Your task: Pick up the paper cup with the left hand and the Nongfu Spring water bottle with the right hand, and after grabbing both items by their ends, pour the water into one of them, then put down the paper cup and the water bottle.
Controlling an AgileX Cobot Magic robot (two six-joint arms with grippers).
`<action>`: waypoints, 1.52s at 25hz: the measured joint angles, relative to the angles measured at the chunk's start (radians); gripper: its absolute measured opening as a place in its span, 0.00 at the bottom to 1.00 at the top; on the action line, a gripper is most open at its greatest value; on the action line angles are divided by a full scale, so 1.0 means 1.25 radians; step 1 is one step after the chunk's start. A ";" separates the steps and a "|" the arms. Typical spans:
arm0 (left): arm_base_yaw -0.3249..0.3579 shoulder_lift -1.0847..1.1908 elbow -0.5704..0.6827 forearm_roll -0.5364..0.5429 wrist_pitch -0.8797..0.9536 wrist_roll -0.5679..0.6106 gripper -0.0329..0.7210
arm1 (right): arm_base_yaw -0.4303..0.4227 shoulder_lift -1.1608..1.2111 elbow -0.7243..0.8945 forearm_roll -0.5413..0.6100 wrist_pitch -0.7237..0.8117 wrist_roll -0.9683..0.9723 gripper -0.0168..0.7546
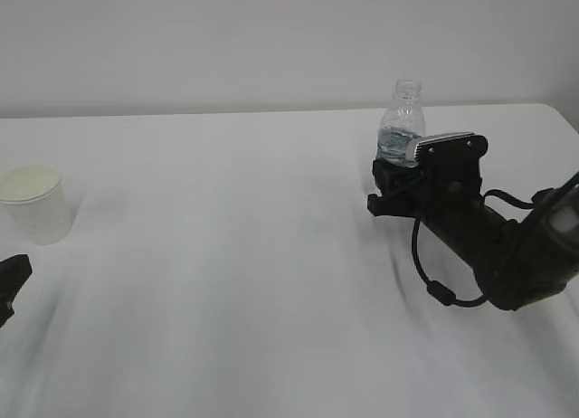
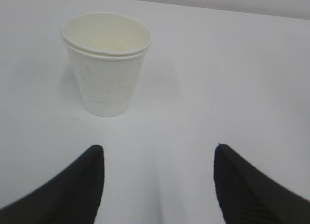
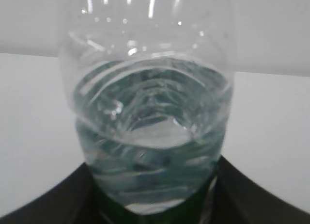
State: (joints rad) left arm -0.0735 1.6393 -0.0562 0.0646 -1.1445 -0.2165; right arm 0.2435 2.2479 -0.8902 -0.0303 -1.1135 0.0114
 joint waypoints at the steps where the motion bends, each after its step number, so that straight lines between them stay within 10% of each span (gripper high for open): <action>1: 0.000 0.000 0.000 0.000 0.000 0.000 0.71 | 0.000 -0.010 0.014 0.000 0.000 0.000 0.52; 31: 0.000 0.000 0.000 0.002 0.000 0.000 0.71 | 0.000 -0.252 0.305 -0.072 0.000 0.001 0.49; 38: 0.000 0.000 -0.001 0.002 0.000 0.005 0.86 | 0.000 -0.297 0.339 -0.109 0.000 0.026 0.49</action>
State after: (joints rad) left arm -0.0735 1.6393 -0.0577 0.0665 -1.1445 -0.2099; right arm 0.2435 1.8768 -0.4665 -0.1663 -1.1135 0.0443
